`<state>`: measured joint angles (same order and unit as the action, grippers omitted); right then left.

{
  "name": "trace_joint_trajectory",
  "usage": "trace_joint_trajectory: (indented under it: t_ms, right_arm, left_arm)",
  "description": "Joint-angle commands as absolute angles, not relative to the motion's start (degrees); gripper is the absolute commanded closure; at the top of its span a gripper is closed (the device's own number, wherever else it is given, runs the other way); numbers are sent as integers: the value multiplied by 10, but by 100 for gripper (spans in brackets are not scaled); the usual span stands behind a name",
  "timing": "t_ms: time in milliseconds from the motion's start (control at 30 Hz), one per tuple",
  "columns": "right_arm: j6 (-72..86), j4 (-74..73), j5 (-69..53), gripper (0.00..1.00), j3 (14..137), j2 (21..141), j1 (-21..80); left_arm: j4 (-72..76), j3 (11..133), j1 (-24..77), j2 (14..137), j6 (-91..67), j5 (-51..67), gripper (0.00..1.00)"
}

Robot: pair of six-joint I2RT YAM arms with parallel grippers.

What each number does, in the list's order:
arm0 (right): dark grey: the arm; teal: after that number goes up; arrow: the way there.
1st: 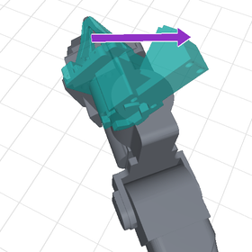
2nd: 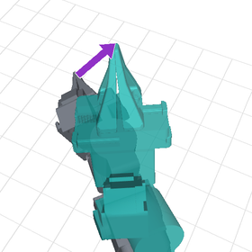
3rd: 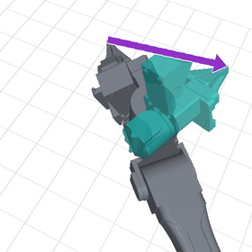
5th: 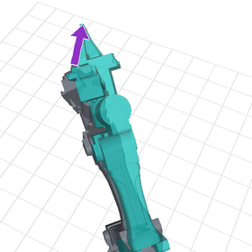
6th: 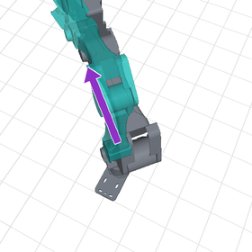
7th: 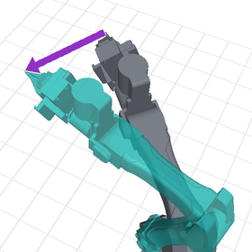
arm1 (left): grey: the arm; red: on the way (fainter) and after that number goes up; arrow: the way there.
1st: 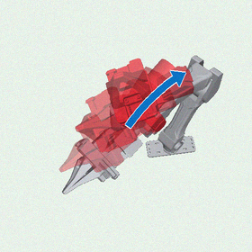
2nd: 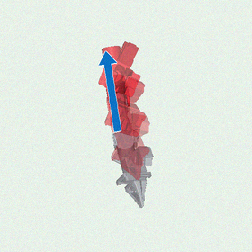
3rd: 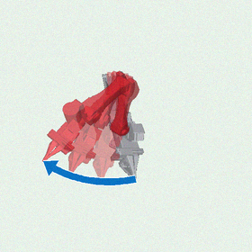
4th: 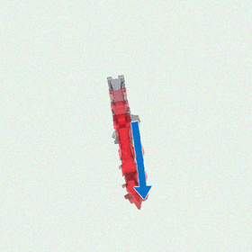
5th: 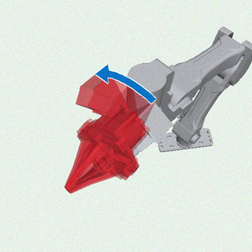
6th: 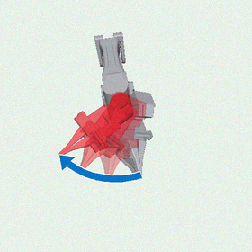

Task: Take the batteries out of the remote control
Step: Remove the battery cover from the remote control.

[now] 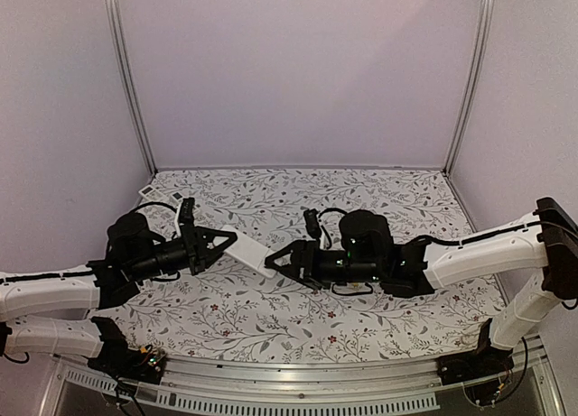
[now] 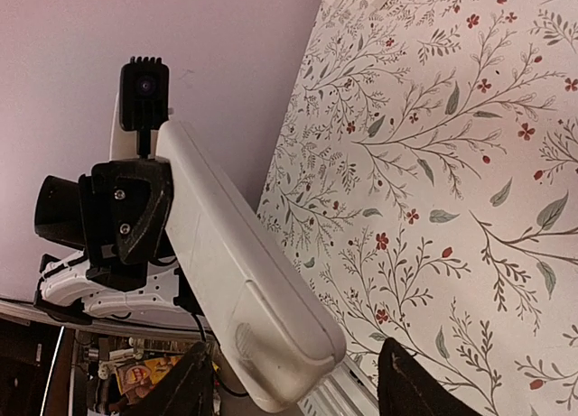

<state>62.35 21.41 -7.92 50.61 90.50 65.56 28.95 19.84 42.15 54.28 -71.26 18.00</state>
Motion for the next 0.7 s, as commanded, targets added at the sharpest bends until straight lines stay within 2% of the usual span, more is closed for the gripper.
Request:
trace_joint_trajectory:
  t_ms: [0, 167, 267, 433, 567, 667]
  right_arm:
    - [608, 242, -104, 44, 525, 924, 654]
    - [624, 243, -96, 72, 510, 924, 651]
    - [649, 262, -98, 81, 479, 919, 644]
    - [672, 291, -105, 81, 451, 911, 640]
    - [670, 291, -106, 73, 451, 905, 640]
    - [668, 291, -111, 72, 454, 905, 640]
  left_arm:
    - [316, 196, 425, 535, -716, 195, 100]
    - [320, 197, 425, 531, -719, 194, 100]
    - [322, 197, 425, 528, -720, 193, 100]
    - [325, 198, 425, 526, -722, 193, 100]
    - [323, 197, 424, 524, -720, 190, 100]
    - [315, 196, 424, 526, -717, 189, 100]
